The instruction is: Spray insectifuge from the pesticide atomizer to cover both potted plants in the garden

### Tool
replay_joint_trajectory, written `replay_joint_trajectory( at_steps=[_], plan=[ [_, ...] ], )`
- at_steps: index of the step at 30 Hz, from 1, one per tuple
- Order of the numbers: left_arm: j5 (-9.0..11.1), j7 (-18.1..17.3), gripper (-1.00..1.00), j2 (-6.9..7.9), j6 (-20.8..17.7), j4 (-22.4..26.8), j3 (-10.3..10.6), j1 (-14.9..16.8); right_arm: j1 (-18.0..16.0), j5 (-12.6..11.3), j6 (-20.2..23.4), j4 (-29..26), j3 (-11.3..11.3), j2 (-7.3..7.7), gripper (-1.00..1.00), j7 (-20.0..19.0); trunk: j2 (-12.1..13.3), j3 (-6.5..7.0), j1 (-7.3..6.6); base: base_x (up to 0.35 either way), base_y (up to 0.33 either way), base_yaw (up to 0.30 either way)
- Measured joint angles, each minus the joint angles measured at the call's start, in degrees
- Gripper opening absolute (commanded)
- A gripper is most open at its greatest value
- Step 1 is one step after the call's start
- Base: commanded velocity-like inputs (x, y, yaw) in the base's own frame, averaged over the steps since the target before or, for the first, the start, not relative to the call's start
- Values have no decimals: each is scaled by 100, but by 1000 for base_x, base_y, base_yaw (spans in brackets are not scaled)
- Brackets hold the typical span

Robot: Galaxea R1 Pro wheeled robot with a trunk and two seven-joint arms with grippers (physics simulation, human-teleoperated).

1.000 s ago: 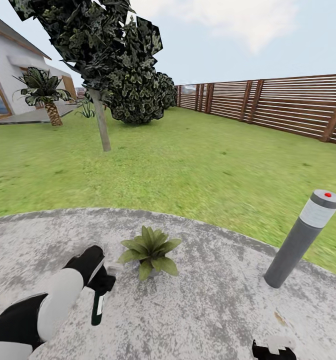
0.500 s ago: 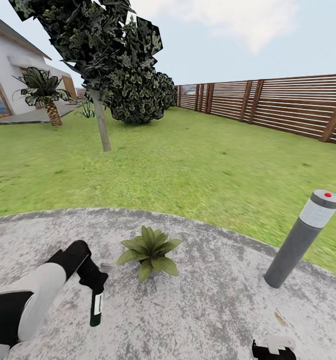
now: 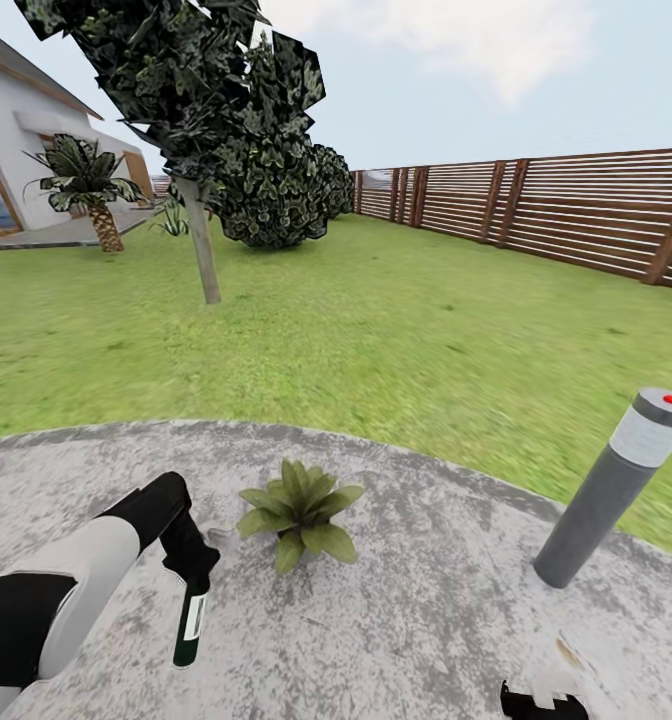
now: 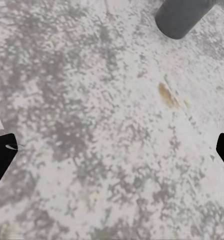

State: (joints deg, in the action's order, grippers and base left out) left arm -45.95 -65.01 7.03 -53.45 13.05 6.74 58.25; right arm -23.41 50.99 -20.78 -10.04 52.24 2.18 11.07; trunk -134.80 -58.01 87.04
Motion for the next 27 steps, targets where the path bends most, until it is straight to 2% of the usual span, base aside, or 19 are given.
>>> replay_joint_trajectory(
  at_steps=[7, 16, 27],
  plan=[
    [-6, 3, -100, 12, 7, -6, 35, -56, 0, 0, -9, 0, 1, 10, 100, 0, 0, 0, 2, 221, 52, 13],
    [-2, 37, -100, 14, 13, -7, 4, -67, 0, 0, -9, 0, 2, 0, 100, 1, 0, 0, 3, 4, 4, 225],
    [-3, 34, -100, 23, 17, 14, 6, -48, 0, 5, -9, -8, 1, 18, 100, 1, 0, 0, 3, 123, 119, 11]
  ],
)
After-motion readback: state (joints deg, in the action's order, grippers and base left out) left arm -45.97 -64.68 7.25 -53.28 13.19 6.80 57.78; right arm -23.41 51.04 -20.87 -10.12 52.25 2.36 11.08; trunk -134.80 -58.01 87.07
